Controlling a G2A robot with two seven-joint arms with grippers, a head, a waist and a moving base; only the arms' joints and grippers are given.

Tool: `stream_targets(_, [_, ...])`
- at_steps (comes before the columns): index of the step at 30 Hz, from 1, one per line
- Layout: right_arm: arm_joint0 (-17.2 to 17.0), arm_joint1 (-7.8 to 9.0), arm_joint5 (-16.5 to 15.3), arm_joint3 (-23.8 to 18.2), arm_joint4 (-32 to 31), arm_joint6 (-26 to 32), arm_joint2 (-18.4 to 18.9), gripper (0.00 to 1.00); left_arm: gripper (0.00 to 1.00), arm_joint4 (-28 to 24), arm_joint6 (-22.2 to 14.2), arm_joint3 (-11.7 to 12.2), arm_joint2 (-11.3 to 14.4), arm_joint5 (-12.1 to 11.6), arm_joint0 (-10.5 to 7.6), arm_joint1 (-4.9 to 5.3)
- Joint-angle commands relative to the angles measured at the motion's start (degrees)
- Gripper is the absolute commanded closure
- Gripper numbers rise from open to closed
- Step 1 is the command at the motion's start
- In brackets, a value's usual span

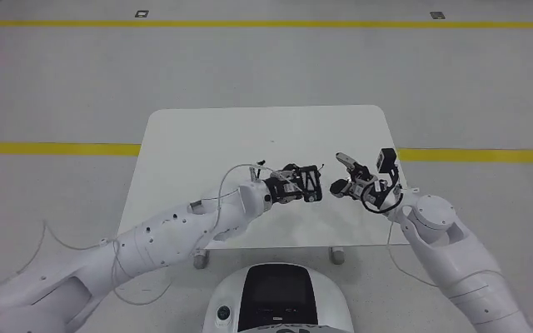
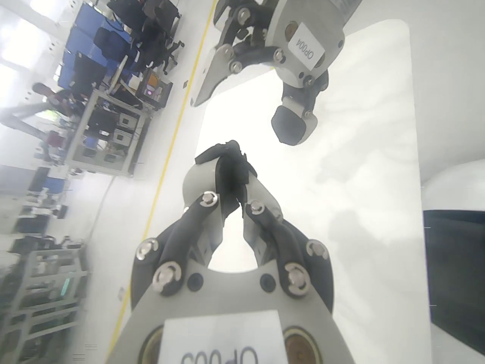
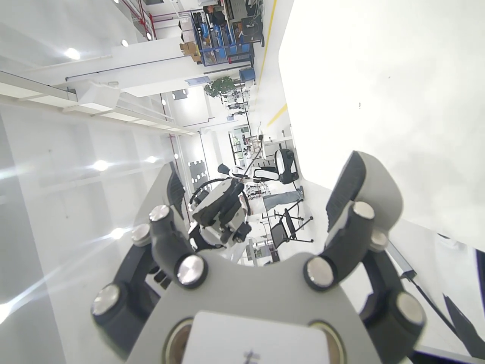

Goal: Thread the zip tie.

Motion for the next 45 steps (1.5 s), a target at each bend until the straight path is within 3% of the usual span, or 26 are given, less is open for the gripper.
stream_targets(1, [-0.37,0.04,-0.05,0.24,0.14,0.16,0.98,0.00,1.00,-6.63,1.49,1.39,-1.99,-2.84,0.92,0.31])
stream_targets(6, [-1.38,0.08,-0.23,0.43,1.36,1.30,3.13,0.00,1.00,-17.31,5.18,6.65,-5.54,-8.38,2.41,0.65])
stream_targets(8, [-1.74,0.09,-0.57,0.44,1.48,2.29,3.71,0.00,1.00,-19.06,4.06,8.59,-5.71,-9.99,2.46,0.63])
stream_targets(10, [-1.82,0.10,-0.48,0.52,1.52,3.35,3.86,0.00,1.00,-23.20,2.68,10.06,-5.98,-9.99,2.65,0.43])
stream_targets(11, [-1.82,0.10,-0.48,0.52,1.52,3.35,3.86,0.00,1.00,-21.61,1.87,9.64,-6.02,-9.85,1.94,0.31])
stream_targets(18, [-1.82,0.10,-0.48,0.52,1.52,3.35,3.86,0.00,1.00,-22.05,1.88,9.85,-6.02,-9.62,2.38,0.26])
stream_targets(21, [-1.82,0.10,-0.48,0.52,1.52,3.35,3.86,0.00,1.00,-29.73,0.91,12.45,-7.49,-8.98,3.01,-0.16])
stream_targets(26, [-1.82,0.10,-0.48,0.52,1.52,3.35,3.86,0.00,1.00,-46.02,0.93,14.83,-9.68,-9.99,3.40,-0.62])
stream_targets(30, [-1.82,0.10,-0.48,0.52,1.52,3.35,3.86,0.00,1.00,-57.49,0.13,15.15,-10.52,-9.99,3.85,-0.09])
stream_targets(34, [-1.82,0.10,-0.48,0.52,1.52,3.35,3.86,0.00,1.00,-64.84,-0.17,14.99,-11.34,-9.99,4.55,0.79])
stream_targets(43, [-1.82,0.10,-0.48,0.52,1.52,3.35,3.86,0.00,1.00,-65.65,-0.08,15.05,-11.55,-9.99,4.65,0.93])
stream_targets(45, [-1.82,0.10,-0.48,0.52,1.52,3.35,3.86,0.00,1.00,-67.89,-0.22,14.65,-11.64,-9.99,5.59,0.78])
